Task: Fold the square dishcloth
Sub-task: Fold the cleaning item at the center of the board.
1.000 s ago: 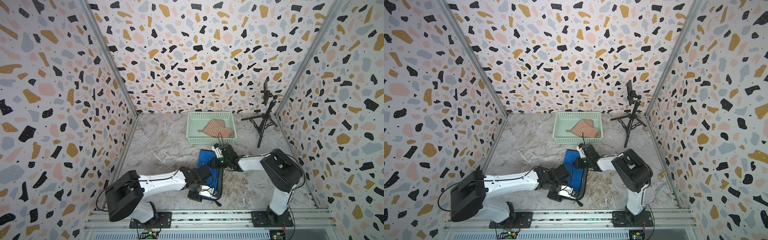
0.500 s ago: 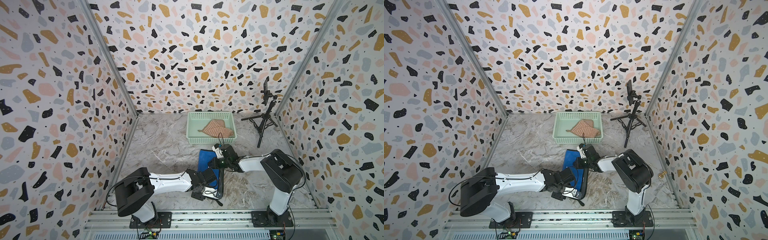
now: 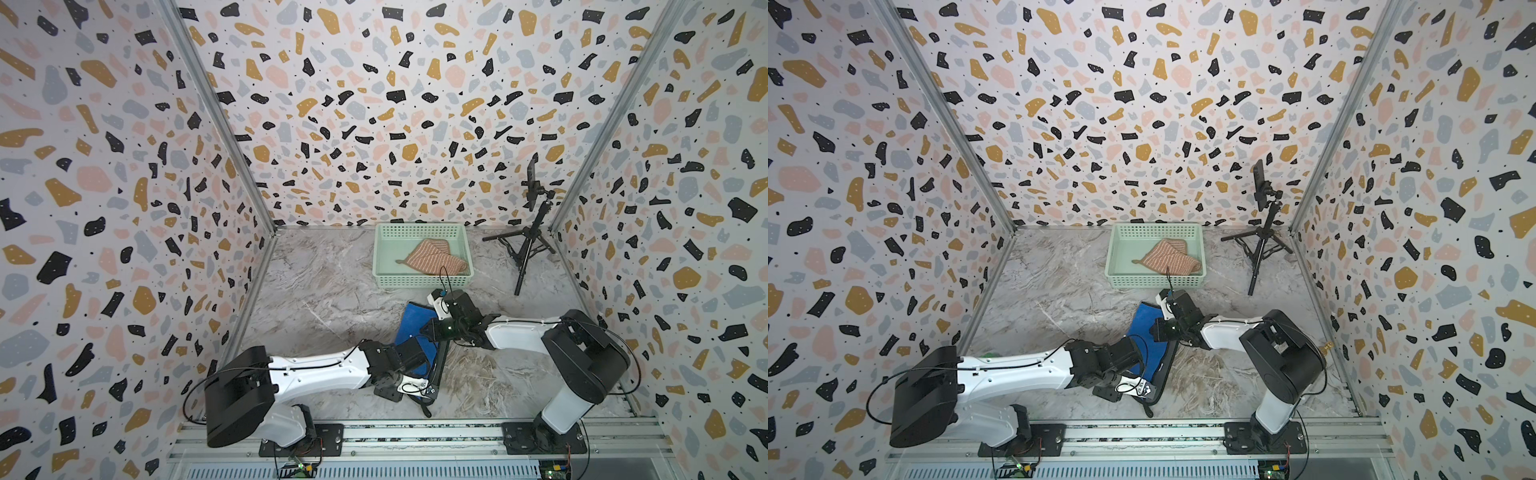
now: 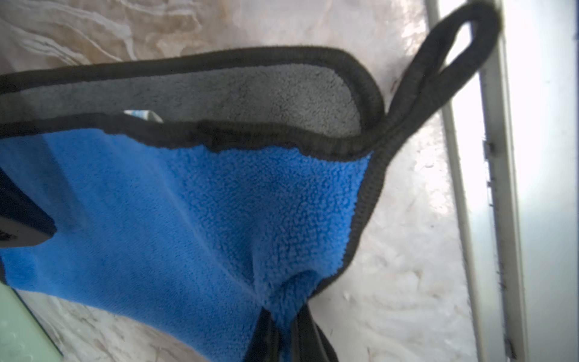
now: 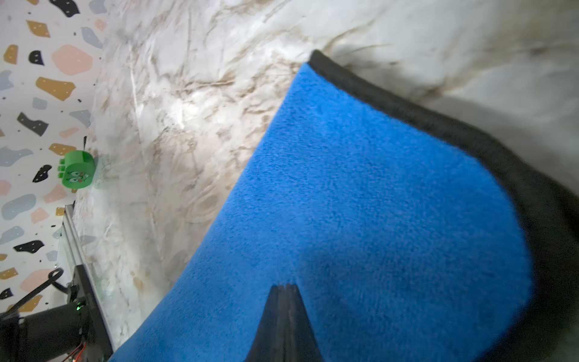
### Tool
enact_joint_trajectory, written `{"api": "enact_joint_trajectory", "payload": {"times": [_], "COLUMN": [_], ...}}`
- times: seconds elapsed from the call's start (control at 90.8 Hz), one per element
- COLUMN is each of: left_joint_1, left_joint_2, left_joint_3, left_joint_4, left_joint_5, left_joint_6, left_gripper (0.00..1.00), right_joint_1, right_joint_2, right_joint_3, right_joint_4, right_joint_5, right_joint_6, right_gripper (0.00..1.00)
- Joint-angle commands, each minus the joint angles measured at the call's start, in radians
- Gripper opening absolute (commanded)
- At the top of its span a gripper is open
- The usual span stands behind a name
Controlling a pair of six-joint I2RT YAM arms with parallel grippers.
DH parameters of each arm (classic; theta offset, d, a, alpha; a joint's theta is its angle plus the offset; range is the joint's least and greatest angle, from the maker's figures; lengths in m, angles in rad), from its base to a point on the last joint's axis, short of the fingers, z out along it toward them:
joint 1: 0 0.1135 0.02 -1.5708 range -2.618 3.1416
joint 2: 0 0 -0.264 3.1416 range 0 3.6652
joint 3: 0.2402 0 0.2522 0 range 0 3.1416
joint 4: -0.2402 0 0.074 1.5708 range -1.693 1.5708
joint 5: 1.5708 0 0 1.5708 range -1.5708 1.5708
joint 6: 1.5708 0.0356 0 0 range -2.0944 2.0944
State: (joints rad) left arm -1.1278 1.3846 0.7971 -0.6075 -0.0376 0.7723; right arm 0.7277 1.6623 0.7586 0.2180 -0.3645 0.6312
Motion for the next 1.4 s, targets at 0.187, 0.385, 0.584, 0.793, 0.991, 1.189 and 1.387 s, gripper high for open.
{"api": "enact_joint_trajectory", "payload": {"times": [0.187,0.385,0.584,0.793,0.991,1.189,1.387], "left_joint_1": [-0.002,-0.001,-0.001,-0.001,0.000,0.005,0.021], "left_joint_2": [-0.124,-0.153,-0.168,-0.211,-0.223,-0.181,-0.115], "left_joint_3": [0.035,0.019,0.044,0.103,0.106,0.141,0.188], "left_joint_4": [-0.211,-0.208,-0.207,-0.276,-0.276,-0.224,-0.231], "left_joint_5": [0.075,0.039,0.026,0.044,0.027,-0.013,-0.024], "left_joint_6": [0.009,0.026,0.033,0.033,0.042,0.046,0.072], "left_gripper": [0.00,0.00,0.00,0.00,0.00,0.00,0.00], "right_joint_1": [0.164,0.232,0.235,0.240,0.217,0.041,-0.054], "right_joint_2": [0.002,0.012,-0.209,-0.124,-0.080,-0.221,-0.087], "right_joint_3": [-0.054,-0.141,-0.188,-0.247,-0.201,-0.109,-0.042], "right_joint_4": [-0.015,0.014,-0.014,0.069,-0.031,-0.182,-0.202], "right_joint_5": [-0.019,-0.045,-0.018,-0.054,-0.154,-0.131,-0.080], "right_joint_6": [0.056,0.100,0.142,0.216,0.184,0.155,0.129], "right_gripper": [0.00,0.00,0.00,0.00,0.00,0.00,0.00]}}
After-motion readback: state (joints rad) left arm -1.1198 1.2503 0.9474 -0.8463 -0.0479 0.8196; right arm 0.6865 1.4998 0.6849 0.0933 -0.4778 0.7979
